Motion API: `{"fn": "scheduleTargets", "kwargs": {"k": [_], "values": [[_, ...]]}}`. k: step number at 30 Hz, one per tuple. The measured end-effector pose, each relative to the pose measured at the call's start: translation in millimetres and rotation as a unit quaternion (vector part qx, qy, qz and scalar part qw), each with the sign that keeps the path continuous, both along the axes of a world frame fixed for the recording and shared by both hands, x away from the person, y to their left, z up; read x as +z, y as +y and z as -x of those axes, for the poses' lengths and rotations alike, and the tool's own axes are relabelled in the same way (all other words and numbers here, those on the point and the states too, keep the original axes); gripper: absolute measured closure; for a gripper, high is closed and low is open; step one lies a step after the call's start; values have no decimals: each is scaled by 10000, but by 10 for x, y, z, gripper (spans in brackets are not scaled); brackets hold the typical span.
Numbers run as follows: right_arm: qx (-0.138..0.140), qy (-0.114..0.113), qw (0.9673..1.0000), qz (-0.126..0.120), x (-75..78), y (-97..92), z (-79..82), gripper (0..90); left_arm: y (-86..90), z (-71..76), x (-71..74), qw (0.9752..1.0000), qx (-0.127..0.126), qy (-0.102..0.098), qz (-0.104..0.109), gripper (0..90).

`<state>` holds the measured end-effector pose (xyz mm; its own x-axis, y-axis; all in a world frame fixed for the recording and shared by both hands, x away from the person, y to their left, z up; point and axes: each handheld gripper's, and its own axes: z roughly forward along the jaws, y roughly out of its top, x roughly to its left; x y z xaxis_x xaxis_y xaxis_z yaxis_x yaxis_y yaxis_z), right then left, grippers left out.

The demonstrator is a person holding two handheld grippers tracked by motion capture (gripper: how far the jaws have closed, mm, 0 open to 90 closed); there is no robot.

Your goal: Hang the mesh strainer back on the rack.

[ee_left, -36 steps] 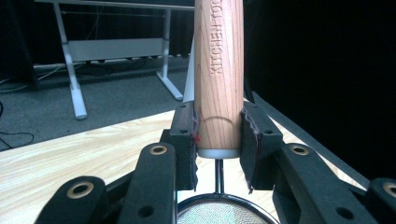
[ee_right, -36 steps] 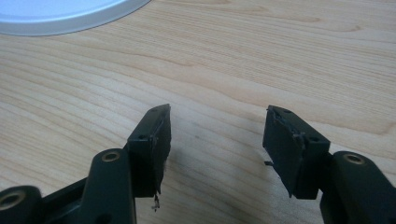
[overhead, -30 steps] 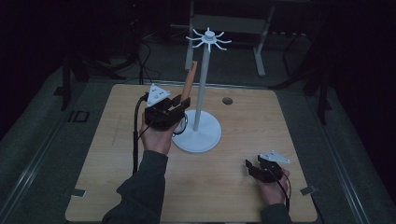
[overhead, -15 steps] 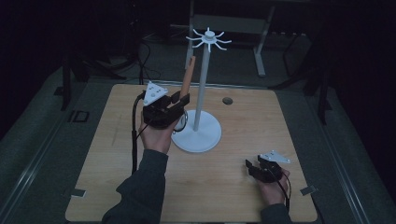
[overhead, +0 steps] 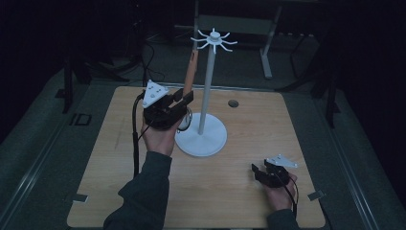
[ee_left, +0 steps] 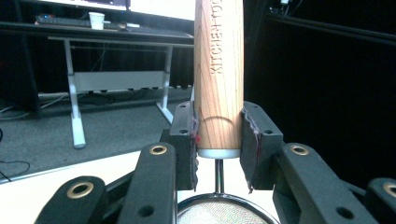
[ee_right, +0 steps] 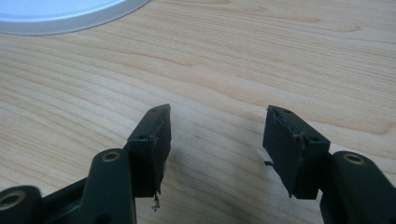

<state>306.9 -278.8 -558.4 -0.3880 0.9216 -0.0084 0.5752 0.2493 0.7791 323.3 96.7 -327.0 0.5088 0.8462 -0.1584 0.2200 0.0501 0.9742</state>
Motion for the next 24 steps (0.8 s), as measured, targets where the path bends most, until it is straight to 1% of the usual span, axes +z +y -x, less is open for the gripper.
{"fn": "scheduleTargets", "kwargs": {"k": [8, 14, 20, 21, 22, 24], "values": [[-2, 1, 10000, -9, 0, -1, 1, 414, 5, 2, 51, 9999, 58, -90, 72, 692], [-1, 1, 10000, -5, 0, 0, 2, 414, 9, -13, 68, 9999, 83, -107, 56, 692], [-3, -2, 10000, -4, 0, -1, 2, 414, 2, -43, 82, 9999, 46, -134, 55, 692], [-5, 0, 10000, -7, 0, -1, 2, 413, -4, -44, 88, 9998, 43, -176, 57, 692], [-5, 0, 10000, -7, 0, -1, 2, 413, -4, -44, 88, 9998, 43, -176, 57, 692], [-3, -1, 10000, -8, 0, -2, 2, 413, -15, -47, 95, 9998, -8, -184, 33, 692]]}}
